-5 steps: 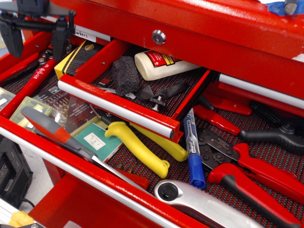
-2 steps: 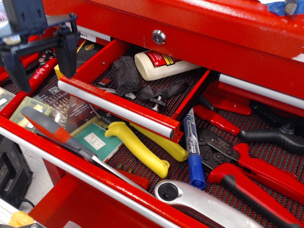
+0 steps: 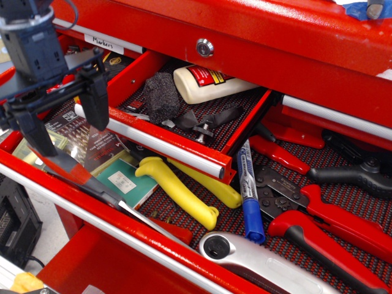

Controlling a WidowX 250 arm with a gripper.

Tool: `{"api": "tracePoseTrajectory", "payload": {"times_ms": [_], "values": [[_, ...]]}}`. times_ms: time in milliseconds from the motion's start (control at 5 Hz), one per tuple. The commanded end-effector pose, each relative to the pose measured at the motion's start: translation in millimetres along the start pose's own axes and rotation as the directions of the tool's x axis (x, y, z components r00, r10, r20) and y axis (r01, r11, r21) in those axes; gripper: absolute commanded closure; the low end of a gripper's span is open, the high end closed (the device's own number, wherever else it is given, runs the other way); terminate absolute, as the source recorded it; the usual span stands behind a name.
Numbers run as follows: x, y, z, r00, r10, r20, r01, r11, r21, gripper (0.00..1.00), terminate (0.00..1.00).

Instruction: Pick up scissors and put into drawer

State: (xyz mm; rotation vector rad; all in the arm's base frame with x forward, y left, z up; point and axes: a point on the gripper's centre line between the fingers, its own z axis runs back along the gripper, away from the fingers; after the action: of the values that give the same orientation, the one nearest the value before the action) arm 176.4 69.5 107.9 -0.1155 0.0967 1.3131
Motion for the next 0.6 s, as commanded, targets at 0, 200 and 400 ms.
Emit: {"api": "tracePoseTrajectory", "payload": {"times_ms": [0,200,400], "values": [[8.8,-3.6,-27.7,0.999,0.012,-0.031,-0.013,0.998,-0.054,0.00,0.00],[12.8,-7.1,-41.9,0.999,-0.014,-0.042,0.012,0.999,-0.035,1.00,0.00],[12.5,-10.6,-42.6,0.998,-0.026,-0.048,0.025,0.999,-0.025,1.00,0.00]]}}
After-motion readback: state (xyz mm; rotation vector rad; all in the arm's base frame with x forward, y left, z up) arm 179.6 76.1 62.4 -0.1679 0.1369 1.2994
